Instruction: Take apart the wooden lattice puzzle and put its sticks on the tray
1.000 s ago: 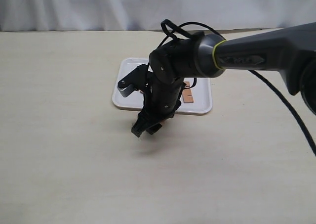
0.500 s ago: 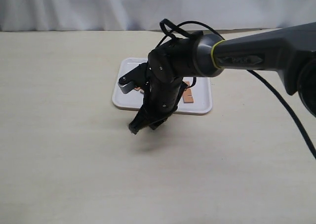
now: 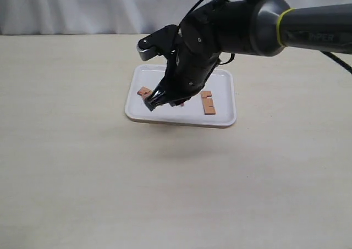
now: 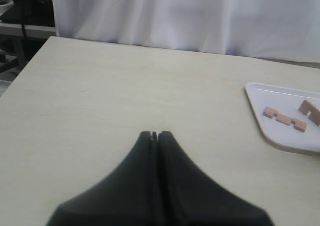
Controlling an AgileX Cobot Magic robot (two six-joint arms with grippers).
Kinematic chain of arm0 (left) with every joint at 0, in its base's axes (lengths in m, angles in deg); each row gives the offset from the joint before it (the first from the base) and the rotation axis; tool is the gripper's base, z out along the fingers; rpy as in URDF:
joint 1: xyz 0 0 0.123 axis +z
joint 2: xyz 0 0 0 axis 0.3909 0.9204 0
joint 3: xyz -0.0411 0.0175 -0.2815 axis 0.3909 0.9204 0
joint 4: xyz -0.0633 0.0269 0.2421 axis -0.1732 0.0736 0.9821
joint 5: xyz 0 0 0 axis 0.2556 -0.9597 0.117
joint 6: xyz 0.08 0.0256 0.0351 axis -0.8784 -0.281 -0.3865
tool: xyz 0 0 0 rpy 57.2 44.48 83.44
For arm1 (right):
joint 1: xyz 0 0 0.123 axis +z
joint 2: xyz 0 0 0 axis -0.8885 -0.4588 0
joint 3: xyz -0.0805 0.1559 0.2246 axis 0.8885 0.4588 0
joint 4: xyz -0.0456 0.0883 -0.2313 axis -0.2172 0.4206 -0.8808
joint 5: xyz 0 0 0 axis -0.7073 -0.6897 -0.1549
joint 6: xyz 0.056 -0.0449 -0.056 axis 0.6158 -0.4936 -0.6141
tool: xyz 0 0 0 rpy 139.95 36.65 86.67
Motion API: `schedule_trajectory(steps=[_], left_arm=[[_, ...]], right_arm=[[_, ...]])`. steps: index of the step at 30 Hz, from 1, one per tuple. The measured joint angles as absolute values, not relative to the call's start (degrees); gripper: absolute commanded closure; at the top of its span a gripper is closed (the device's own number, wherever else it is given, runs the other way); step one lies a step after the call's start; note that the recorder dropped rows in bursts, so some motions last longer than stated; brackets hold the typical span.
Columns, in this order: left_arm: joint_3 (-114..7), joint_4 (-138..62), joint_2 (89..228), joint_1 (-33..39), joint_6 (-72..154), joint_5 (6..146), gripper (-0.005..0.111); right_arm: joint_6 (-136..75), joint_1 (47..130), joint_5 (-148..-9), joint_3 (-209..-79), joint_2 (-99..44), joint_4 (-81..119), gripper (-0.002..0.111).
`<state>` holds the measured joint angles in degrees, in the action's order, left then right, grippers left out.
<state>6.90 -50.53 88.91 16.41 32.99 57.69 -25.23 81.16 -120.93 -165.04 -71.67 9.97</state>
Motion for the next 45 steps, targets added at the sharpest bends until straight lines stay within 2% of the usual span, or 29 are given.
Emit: schedule_trajectory(steps=[7,9,12,16,19,25,27,29,33,40,45], left_arm=[[6.9,-50.5,88.9,16.4,33.0,57.7,0.107],[6.9,-50.5,88.9,16.4,33.0,57.7,0.107],[6.9,-50.5,88.9,16.4,33.0,57.7,0.107],[6.9,-50.5,88.9,16.4,33.0,57.7,0.107],[6.9,-50.5,88.9,16.4,33.0,57.7,0.107],[6.9,-50.5,88.9,16.4,33.0,57.7,0.107],[6.9,-50.5,88.9,16.4,33.0,57.7,0.107],[6.9,-50.5,88.9,16.4,33.0,57.7,0.107],[6.9,-50.5,88.9,16.4,33.0,57.7,0.107],[6.9,-50.5,88.9,16.4,33.0,57.7,0.107],[6.9,-50.5,88.9,16.4,33.0,57.7,0.107]], right_arm=[[1.2,75.5,-118.3,-165.0,-73.6,-2.7,0.103],[6.2,75.0,-118.2,-165.0,-74.5,-5.7,0.099],[9.6,75.0,-118.0,-165.0,-76.3,-7.5,0.083],[10.8,75.0,-117.8,-164.9,-77.5,-7.9,0.052],[10.1,75.0,-117.7,-164.9,-77.3,-7.9,0.045],[5.3,76.9,-118.5,-164.9,-74.1,-6.9,0.046],[3.4,77.5,-119.5,-164.9,-72.6,-6.1,0.05],[1.3,77.9,-121.3,-164.9,-71.0,-5.7,0.064],[-4.6,78.2,-128.0,-164.9,-68.9,-2.6,0.104],[-22.5,77.4,-132.5,-158.0,-68.4,15.6,0.104],[-26.5,71.8,-129.8,-150.2,-62.7,21.3,0.104]])
